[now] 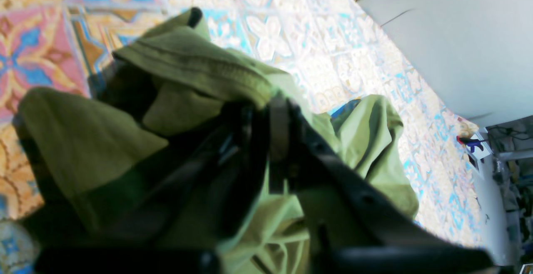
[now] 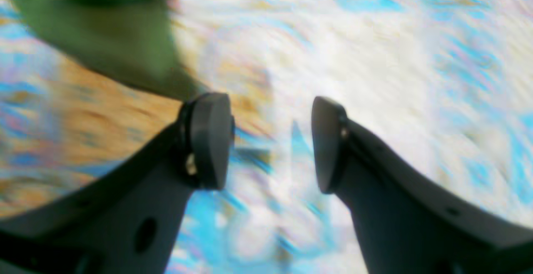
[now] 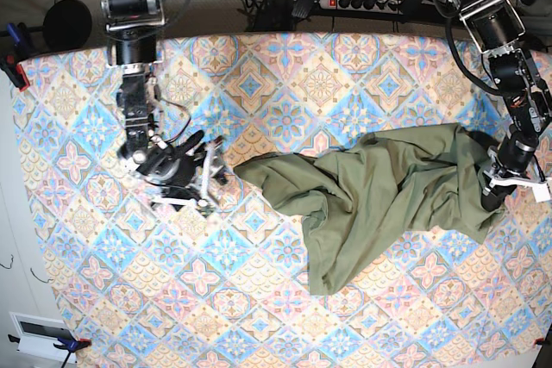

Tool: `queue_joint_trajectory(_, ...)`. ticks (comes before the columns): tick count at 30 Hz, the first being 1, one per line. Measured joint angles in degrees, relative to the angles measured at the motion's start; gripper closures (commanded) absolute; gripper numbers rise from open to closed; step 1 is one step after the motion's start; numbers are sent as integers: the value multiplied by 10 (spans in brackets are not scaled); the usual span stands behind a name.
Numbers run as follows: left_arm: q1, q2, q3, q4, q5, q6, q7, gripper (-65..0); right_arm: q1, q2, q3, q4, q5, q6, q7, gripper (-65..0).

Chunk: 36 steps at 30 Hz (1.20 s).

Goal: Layout the t-shirt on the table in an organized manner, then fold the t-shirt properly

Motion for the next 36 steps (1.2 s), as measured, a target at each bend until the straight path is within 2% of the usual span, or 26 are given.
queue_joint_trajectory(2,0,-1,1,0,0,0,-1,-85,0,-10,-14,2,32,4,3,-299)
queue_joint_trajectory(6,0,-1,1,0,0,0,-1,-84,3,-8,-26,3,120,2,3,-299)
queue_joint_trajectory(9,0,-2,1,0,0,0,-1,-84,4,-8,-26,-2,155,0,3,-299)
queue_joint_trajectory(18,2,-1,1,0,0,0,0,-84,19,-23,-35,-110,150,0,1,-299)
queue_joint_trajectory(21,1,-2,1,0,0,0,0,-84,37,-26,-35,-123,155,0,45,-299)
queue_joint_trajectory(23,2,-1,2,0,0,0,0,-84,43,-26,-35,-140,161,0,56,-299)
queue_joint_trajectory(32,2,-1,2,0,0,0,0,-84,35,-24,-35,-178,155,-1,45,-298)
queue_joint_trajectory(34,1,-2,2,0,0,0,-1,-84,35,-23,-52,-178,155,-1,45,-281)
queue_joint_trajectory(36,2,-1,2,0,0,0,0,-84,35,-21,-80,-176,155,-2,49,-219)
